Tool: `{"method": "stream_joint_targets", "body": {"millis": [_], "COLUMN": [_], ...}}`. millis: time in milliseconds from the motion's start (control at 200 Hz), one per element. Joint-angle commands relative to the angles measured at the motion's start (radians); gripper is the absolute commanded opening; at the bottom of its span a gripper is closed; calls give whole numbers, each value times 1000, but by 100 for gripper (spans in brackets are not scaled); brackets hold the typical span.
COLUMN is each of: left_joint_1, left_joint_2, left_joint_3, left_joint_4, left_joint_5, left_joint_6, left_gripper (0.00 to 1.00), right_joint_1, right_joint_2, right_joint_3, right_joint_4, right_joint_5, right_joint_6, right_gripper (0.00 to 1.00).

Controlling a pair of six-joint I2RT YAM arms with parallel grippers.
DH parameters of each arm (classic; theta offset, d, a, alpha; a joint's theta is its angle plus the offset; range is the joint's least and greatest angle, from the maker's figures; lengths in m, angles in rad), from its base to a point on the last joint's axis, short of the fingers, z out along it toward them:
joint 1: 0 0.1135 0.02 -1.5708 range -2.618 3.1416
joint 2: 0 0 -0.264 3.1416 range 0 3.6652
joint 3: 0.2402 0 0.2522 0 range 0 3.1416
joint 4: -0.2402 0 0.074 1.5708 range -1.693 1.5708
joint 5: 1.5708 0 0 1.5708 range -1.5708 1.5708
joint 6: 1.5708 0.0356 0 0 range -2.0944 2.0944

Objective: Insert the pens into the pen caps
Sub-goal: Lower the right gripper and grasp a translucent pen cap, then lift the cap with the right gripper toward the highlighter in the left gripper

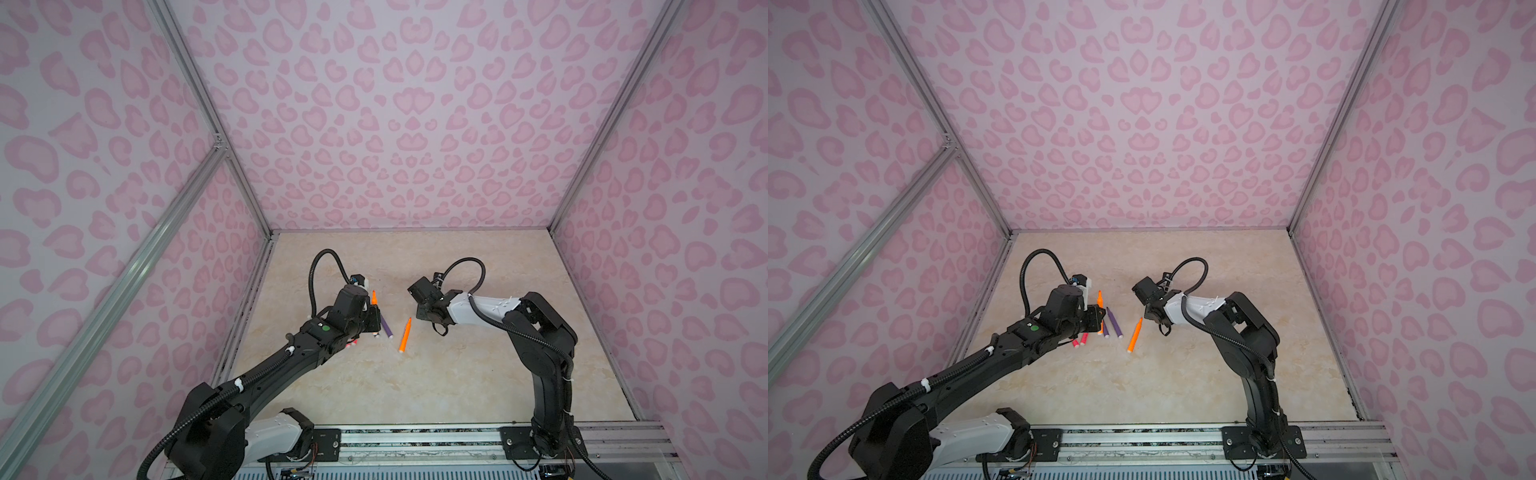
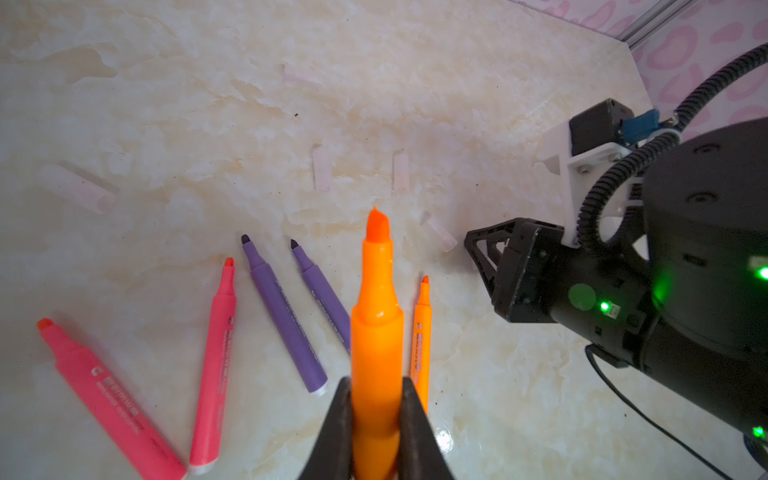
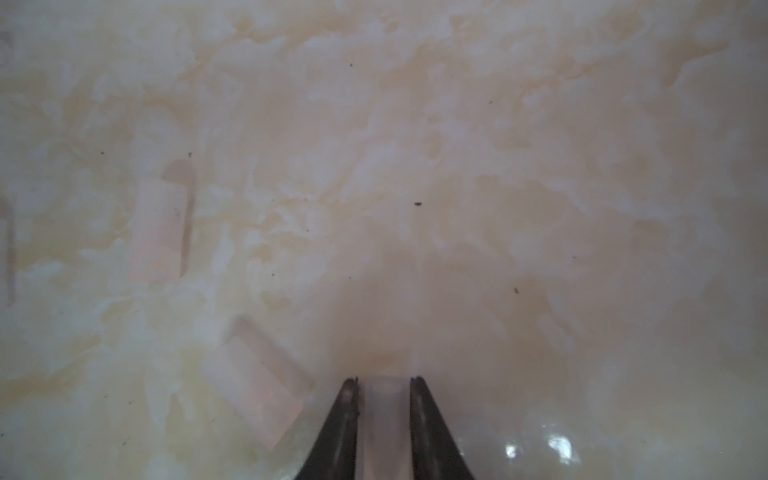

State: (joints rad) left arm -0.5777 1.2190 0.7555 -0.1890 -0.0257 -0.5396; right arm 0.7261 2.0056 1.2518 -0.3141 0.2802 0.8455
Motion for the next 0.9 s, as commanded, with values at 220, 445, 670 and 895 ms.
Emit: {"method": "stream_joint_targets", "body": {"millis": [220,445,670,895], "left_joint_1": [1,2,0,-116], "left_joint_2": [-9,-9,-9,-16], "left_joint_3": [12,13,7,18], "left_joint_4": [-13,-13,11,105], "left_joint_5": [4,6,49,152], "left_joint_6": [4,4,14,96], "left_gripper": [4,4,4,4], "right_joint_1": [-6,-7,-10,-46], "right_joint_2": [22,20,-20,-235], "right_joint_3": [-7,-11,-41,-127], "right_joint_4": [-29,-20,-8,38], "right_joint_5": [-42,-55,-45,-46], "right_joint_6": [-6,-8,-3,-27], "right_gripper": [22,14,13,11]}}
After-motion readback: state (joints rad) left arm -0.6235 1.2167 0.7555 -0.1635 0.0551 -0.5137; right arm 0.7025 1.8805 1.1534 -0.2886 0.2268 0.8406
